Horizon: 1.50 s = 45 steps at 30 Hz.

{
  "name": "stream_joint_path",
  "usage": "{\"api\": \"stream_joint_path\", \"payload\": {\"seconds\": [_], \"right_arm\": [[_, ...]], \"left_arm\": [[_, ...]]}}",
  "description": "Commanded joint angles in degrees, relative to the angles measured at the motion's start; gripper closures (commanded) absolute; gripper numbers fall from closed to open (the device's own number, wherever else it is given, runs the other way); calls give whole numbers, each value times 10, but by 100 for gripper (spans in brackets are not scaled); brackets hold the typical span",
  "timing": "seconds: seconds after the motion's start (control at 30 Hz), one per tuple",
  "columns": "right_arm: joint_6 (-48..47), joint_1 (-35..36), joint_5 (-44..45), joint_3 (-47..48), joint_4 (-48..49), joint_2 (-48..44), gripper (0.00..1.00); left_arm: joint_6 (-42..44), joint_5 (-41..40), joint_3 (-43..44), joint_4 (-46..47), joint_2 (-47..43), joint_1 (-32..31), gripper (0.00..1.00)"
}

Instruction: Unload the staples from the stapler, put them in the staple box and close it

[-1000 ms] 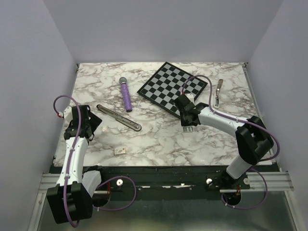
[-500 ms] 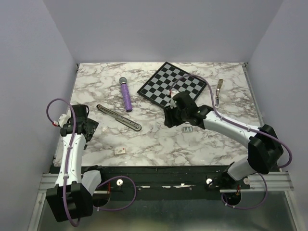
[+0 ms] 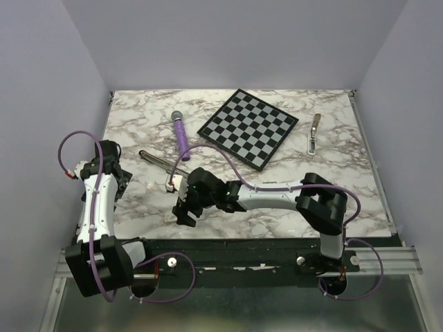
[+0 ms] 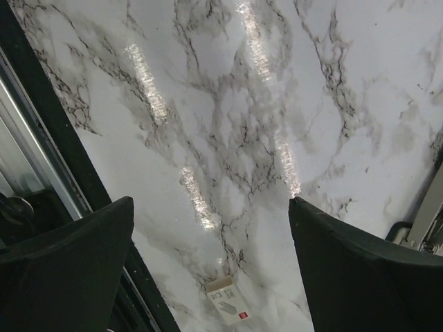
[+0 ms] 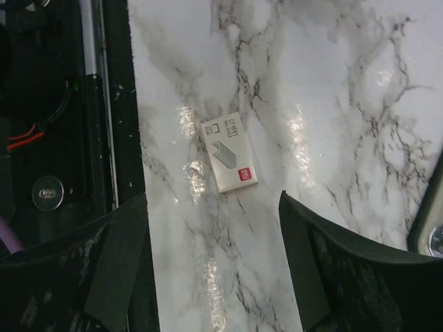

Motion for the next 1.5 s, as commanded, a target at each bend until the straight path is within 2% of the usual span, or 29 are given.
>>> {"api": "stream_joint_path", "payload": {"seconds": [0.0,0.1,0.27,0.47,0.63,1.13,1.23,1.37,1.47], "right_arm": [[-70,8,-72,-45,177,18,15],[-113,9,-76,-36,188,44,11],[-163,10,-46,-14,173,75,11],[-197,13,-18,-29,213,96,12],[-198,15,-26,-22,193,107,13],[-218,28,-40,-14,176,139,26],[-221,30,-35,-15,175,140,30],[-230,30,-37,-20,166,136,40],[-238,30,-38,-36,167,124,43]], "left_arm": [[25,-21,-17,4,-8,22,1],[35,-5,-32,20,-10,28,1],[46,-3,-33,31,-9,29,1],[65,-11,-32,42,-26,31,1],[64,-5,-42,49,-40,30,1],[55,-11,-50,53,-38,31,2],[53,-12,-54,57,-39,32,2],[53,-15,-53,60,-33,31,2],[53,-16,-51,61,-27,31,2]]}}
